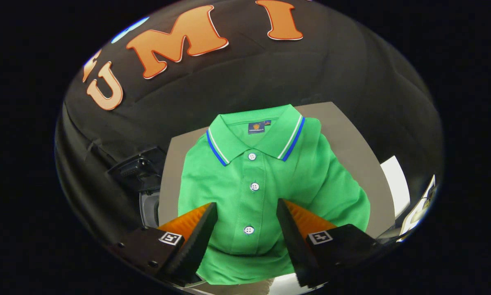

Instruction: Put the clothes into the washing machine and then close the washing machine lid.

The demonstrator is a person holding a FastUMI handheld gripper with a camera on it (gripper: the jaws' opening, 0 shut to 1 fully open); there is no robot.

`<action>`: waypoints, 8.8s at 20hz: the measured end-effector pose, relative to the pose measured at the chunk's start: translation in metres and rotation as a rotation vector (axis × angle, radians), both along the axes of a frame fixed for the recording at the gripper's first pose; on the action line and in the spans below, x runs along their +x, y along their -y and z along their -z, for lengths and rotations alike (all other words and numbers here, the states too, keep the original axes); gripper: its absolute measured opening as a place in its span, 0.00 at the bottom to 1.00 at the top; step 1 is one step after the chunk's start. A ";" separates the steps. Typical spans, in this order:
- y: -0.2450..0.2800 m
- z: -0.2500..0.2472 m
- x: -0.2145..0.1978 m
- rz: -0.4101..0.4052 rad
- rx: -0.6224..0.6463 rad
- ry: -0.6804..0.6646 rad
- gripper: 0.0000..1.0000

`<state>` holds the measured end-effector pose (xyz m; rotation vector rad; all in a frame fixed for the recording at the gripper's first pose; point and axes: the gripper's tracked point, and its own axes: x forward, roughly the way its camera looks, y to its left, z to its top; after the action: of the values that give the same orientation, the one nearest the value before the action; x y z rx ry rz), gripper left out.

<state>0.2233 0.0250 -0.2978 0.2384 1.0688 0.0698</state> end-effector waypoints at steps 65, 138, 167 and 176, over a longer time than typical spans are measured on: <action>-0.415 -0.103 -0.055 -0.236 0.156 0.921 0.09; -0.390 -0.022 0.134 -0.188 -0.051 0.652 0.96; -0.378 0.030 0.209 -0.143 -0.072 0.680 0.97; -0.367 0.022 0.161 -0.133 -0.066 0.753 0.97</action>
<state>0.3847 0.3921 -0.3198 0.0652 0.3344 0.2245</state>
